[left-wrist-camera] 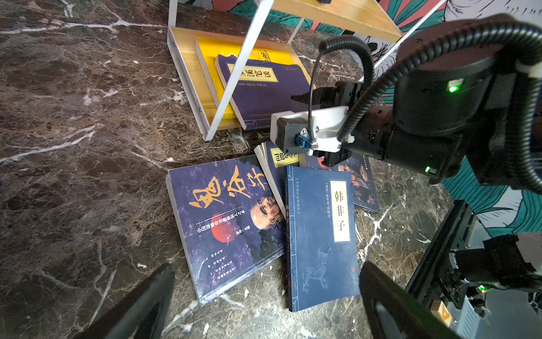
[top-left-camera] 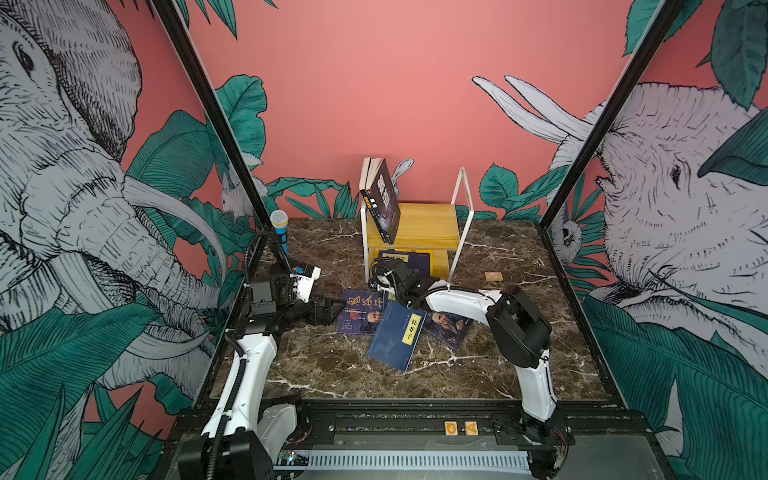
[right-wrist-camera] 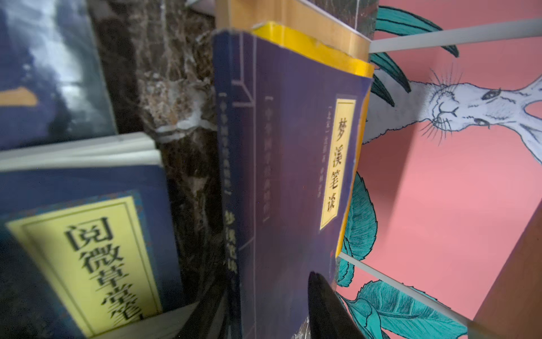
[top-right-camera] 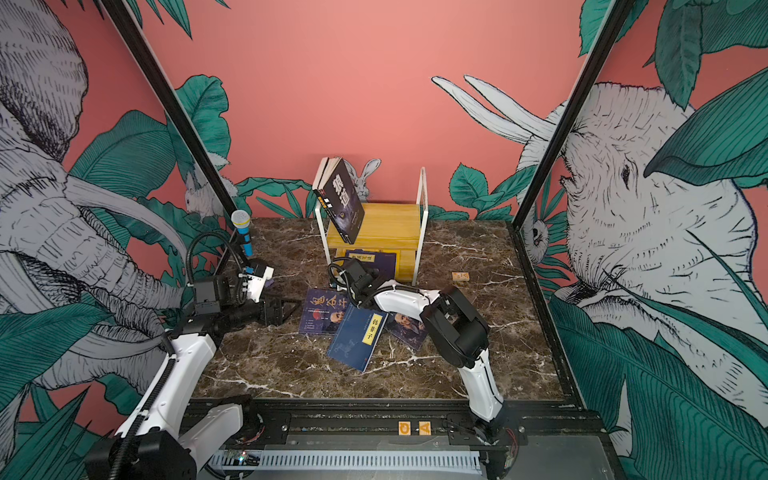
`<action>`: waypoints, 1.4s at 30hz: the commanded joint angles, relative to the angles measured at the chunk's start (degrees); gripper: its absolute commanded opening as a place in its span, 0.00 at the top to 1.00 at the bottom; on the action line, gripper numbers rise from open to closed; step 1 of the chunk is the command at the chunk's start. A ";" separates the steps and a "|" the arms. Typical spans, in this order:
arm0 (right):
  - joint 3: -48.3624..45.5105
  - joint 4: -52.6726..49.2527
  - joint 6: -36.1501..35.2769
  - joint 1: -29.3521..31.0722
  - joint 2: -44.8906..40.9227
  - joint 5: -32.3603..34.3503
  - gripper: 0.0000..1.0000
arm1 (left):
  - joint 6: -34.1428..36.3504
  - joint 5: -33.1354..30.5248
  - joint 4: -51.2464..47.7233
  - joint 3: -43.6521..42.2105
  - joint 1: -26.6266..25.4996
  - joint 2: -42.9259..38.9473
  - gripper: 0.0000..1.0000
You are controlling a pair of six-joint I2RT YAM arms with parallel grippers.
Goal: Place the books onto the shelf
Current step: 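Lower the blue book onto the yellow book on the lower shelf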
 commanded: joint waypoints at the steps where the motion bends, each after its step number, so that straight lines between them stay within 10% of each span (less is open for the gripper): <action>1: 1.31 -1.07 1.82 -0.47 -1.89 -2.10 0.51 | 1.12 0.83 0.05 -0.88 0.28 -1.54 0.01; 19: 5.09 0.43 2.26 -2.76 1.46 3.00 0.53 | 1.36 0.87 -0.85 -0.60 0.43 -2.07 0.01; 42: 10.30 -17.79 5.26 -4.15 -0.47 -17.57 0.53 | 0.81 0.85 -0.79 -0.35 0.52 -2.33 0.01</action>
